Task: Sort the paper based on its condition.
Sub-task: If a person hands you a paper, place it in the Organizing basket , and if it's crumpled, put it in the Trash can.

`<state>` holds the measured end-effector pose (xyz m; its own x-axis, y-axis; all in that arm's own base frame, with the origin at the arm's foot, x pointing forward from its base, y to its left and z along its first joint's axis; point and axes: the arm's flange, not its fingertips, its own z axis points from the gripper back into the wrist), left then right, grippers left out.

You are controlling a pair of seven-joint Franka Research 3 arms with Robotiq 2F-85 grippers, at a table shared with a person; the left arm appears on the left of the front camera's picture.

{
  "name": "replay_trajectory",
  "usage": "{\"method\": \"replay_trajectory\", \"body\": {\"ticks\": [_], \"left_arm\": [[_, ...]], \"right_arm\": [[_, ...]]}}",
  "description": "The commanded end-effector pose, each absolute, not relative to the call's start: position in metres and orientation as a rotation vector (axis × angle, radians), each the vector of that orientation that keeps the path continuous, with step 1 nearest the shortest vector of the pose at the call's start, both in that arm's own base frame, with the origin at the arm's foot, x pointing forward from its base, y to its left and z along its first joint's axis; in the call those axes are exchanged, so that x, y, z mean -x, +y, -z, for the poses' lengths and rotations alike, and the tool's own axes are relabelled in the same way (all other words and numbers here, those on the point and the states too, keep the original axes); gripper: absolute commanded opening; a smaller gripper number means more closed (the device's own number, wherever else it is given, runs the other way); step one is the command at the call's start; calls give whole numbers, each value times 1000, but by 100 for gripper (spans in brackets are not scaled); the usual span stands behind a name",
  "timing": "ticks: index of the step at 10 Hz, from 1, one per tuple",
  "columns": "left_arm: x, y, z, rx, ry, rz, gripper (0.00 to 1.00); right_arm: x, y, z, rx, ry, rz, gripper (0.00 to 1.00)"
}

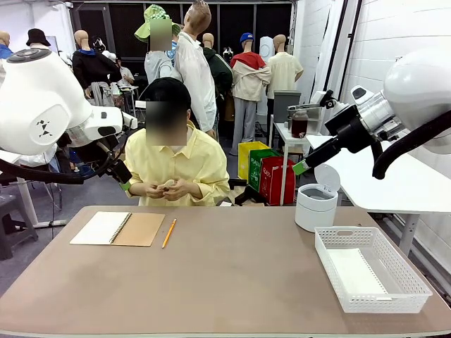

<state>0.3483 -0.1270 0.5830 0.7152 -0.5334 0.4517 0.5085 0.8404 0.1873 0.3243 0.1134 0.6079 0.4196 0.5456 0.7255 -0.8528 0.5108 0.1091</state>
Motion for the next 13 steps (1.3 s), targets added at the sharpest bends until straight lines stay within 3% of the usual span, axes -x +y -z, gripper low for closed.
{"method": "replay_trajectory", "body": {"ticks": [1,13], "left_arm": [[-348,-126,-583,-49,-521,580,100],[-348,-126,-583,-49,-521,580,100]], "right_arm": [[-324,113,-608,-519,-683,-927,100],[-324,113,-608,-519,-683,-927,100]]}}
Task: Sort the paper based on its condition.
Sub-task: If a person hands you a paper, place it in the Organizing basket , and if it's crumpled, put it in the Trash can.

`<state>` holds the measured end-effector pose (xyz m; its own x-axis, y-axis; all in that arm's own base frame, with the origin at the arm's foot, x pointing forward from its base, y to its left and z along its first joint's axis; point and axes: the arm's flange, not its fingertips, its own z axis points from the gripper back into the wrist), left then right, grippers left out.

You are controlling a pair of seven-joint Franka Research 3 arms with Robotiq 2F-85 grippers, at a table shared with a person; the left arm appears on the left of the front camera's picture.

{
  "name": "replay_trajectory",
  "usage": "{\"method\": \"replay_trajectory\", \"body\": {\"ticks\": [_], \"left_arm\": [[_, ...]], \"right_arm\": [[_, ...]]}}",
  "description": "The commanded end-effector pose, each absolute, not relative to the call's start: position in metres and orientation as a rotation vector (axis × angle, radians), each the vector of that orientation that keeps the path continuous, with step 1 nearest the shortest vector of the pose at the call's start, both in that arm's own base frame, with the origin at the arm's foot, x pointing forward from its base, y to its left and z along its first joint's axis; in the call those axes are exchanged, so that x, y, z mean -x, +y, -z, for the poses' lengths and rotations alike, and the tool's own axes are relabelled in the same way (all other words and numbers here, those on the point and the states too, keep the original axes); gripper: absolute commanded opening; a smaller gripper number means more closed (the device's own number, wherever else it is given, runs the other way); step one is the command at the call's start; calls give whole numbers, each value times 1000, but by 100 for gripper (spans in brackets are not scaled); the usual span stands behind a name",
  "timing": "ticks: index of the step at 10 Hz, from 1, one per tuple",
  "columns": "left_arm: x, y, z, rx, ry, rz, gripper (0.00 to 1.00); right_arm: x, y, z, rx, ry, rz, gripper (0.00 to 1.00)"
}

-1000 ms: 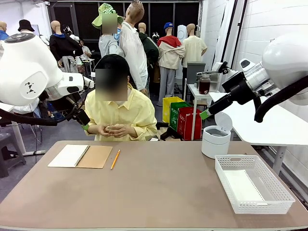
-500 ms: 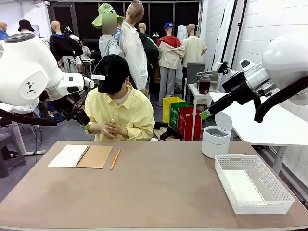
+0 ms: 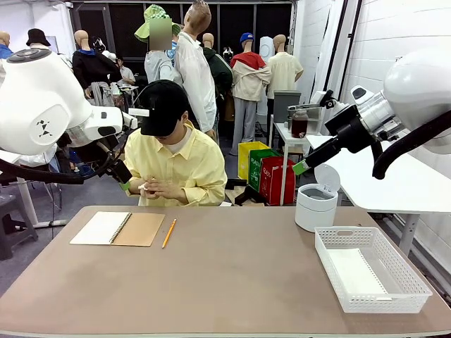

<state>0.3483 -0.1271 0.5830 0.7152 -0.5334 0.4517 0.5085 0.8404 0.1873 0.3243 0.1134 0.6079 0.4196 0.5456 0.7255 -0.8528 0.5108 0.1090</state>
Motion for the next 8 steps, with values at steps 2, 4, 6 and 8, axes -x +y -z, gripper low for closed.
{"method": "replay_trajectory", "body": {"ticks": [2,4,6,8], "left_arm": [[-348,-126,-583,-49,-521,580,100],[-348,-126,-583,-49,-521,580,100],[-348,-126,-583,-49,-521,580,100],[-348,-126,-583,-49,-521,580,100]], "right_arm": [[-324,113,-608,-519,-683,-927,100],[-324,113,-608,-519,-683,-927,100],[-324,113,-608,-519,-683,-927,100],[-324,113,-608,-519,-683,-927,100]]}}
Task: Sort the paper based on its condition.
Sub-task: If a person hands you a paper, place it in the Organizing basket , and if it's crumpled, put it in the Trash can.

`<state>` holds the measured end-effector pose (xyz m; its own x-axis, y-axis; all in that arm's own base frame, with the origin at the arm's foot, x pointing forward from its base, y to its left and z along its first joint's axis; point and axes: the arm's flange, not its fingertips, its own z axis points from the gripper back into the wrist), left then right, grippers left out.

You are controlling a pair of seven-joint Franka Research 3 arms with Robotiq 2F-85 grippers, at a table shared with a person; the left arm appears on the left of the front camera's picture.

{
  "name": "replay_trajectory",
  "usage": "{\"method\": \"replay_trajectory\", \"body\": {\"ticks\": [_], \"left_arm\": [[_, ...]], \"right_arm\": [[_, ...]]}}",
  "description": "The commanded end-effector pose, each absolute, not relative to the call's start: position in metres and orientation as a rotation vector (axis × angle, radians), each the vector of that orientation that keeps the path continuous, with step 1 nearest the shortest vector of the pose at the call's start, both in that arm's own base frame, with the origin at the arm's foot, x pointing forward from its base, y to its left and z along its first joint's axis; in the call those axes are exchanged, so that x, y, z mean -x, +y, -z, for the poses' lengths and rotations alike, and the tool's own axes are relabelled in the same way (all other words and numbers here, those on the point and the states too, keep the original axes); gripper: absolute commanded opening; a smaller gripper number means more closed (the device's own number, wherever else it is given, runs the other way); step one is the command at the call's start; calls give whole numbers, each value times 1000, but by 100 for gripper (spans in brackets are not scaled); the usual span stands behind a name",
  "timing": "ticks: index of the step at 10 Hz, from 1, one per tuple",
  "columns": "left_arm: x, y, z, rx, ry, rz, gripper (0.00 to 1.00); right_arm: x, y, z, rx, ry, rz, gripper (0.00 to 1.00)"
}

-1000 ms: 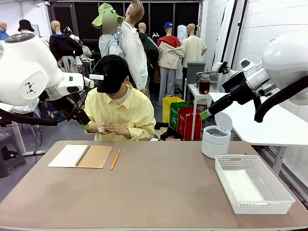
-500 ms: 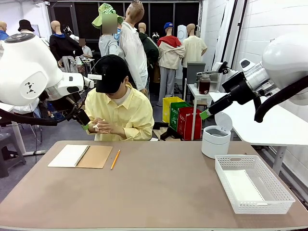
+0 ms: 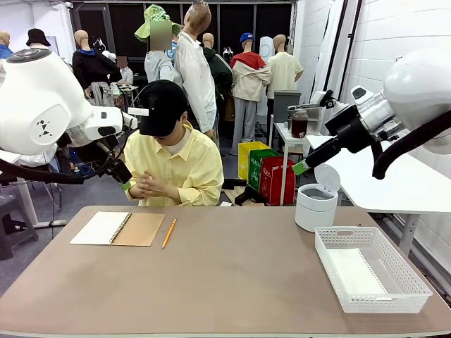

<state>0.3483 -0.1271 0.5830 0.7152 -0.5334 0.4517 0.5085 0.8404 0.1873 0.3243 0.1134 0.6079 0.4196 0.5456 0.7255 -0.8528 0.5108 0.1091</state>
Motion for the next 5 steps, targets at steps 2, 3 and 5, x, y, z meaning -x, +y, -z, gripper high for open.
{"method": "replay_trajectory", "body": {"ticks": [2,3,5], "left_arm": [[-348,-126,-583,-49,-521,580,100],[-348,-126,-583,-49,-521,580,100],[-348,-126,-583,-49,-521,580,100]], "right_arm": [[-324,113,-608,-519,-683,-927,100],[-324,113,-608,-519,-683,-927,100],[-324,113,-608,-519,-683,-927,100]]}}
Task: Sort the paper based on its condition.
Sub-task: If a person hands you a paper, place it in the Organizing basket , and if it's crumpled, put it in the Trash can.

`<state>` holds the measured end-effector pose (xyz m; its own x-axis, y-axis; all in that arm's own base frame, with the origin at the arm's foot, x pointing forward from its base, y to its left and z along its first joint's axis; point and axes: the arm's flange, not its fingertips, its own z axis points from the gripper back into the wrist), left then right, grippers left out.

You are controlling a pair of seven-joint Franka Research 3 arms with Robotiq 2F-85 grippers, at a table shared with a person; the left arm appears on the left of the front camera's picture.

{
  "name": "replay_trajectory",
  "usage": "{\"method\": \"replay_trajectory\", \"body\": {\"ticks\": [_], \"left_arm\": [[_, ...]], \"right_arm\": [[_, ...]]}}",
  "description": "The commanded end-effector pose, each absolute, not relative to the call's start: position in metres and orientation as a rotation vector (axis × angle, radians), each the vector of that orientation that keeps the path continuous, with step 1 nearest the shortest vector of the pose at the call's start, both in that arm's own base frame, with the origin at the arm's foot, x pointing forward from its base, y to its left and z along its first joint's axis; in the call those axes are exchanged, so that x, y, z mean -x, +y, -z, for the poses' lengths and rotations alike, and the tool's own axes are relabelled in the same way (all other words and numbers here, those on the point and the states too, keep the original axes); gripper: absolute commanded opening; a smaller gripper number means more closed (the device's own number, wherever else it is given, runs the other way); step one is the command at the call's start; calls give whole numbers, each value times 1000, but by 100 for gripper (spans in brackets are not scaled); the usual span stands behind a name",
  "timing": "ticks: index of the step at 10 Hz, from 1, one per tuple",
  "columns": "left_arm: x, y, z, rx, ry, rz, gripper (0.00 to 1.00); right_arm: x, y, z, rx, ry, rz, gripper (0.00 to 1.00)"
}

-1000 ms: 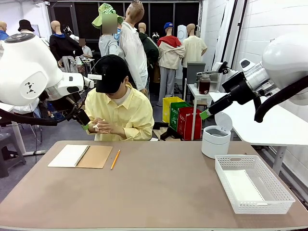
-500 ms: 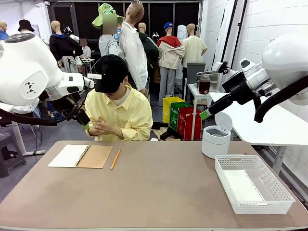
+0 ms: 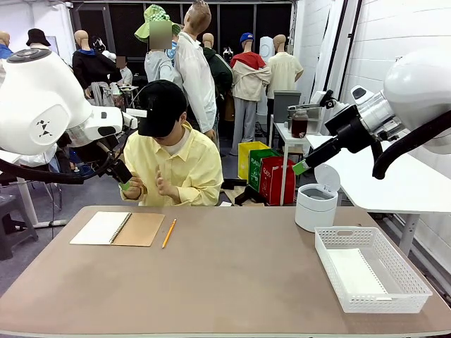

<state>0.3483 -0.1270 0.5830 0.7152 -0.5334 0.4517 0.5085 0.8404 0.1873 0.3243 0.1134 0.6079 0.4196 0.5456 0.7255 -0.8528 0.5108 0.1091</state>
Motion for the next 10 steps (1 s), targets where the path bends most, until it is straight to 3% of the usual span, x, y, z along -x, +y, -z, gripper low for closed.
{"method": "replay_trajectory", "body": {"ticks": [1,10], "left_arm": [[-348,-126,-583,-49,-521,580,100],[-348,-126,-583,-49,-521,580,100]], "right_arm": [[-324,113,-608,-519,-683,-927,100],[-324,113,-608,-519,-683,-927,100]]}}
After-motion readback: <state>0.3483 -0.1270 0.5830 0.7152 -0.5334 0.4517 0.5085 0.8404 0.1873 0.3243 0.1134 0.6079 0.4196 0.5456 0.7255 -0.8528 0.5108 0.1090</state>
